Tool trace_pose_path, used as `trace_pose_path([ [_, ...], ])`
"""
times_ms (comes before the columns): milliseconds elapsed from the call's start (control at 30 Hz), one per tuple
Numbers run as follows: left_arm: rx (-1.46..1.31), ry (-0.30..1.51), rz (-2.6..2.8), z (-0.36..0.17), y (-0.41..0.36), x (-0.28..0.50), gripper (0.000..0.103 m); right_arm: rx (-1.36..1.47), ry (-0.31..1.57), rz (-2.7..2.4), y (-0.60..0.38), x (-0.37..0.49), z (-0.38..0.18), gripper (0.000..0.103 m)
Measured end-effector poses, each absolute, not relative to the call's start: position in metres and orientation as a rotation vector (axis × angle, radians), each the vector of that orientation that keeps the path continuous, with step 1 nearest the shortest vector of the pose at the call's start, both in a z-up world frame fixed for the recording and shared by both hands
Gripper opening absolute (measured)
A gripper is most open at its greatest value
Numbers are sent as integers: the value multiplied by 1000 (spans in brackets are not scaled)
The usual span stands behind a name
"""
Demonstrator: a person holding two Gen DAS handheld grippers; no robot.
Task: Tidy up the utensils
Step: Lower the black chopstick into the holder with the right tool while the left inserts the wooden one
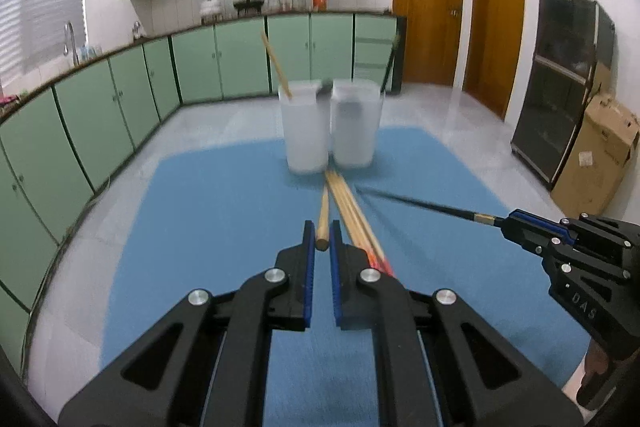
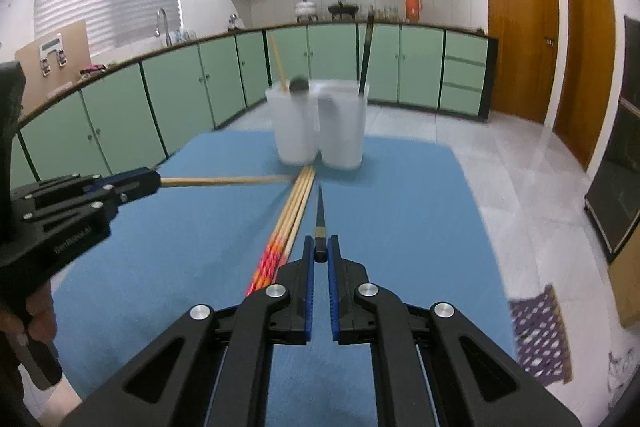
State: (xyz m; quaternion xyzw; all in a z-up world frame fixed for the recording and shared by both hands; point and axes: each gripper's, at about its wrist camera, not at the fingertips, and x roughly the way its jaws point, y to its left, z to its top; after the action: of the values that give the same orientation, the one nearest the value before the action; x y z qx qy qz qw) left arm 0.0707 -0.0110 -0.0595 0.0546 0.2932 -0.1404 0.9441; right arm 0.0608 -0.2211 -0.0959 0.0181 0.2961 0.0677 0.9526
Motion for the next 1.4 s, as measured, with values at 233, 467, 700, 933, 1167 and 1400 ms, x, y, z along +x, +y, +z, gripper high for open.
trace_pose_path([
  [233, 88, 525, -329, -17, -7, 85, 6, 52, 559, 180, -237, 76, -47, 6],
  [467, 82, 517, -369, 5, -11, 107, 6, 19, 600, 242, -241, 103, -17, 6],
  [700, 70, 494, -394, 26, -11, 123, 6, -15, 621, 306, -239, 126, 11, 6],
  [933, 70, 464, -415, 46, -13, 134, 6, -47, 608, 345, -235, 142, 36, 6],
  [1167, 65, 378, -407, 82, -14, 154, 6, -55, 519, 371, -234, 163, 85, 6],
  [1400, 44, 284, -397, 126, -28, 189, 6, -56, 438, 347, -238, 200, 132, 6],
])
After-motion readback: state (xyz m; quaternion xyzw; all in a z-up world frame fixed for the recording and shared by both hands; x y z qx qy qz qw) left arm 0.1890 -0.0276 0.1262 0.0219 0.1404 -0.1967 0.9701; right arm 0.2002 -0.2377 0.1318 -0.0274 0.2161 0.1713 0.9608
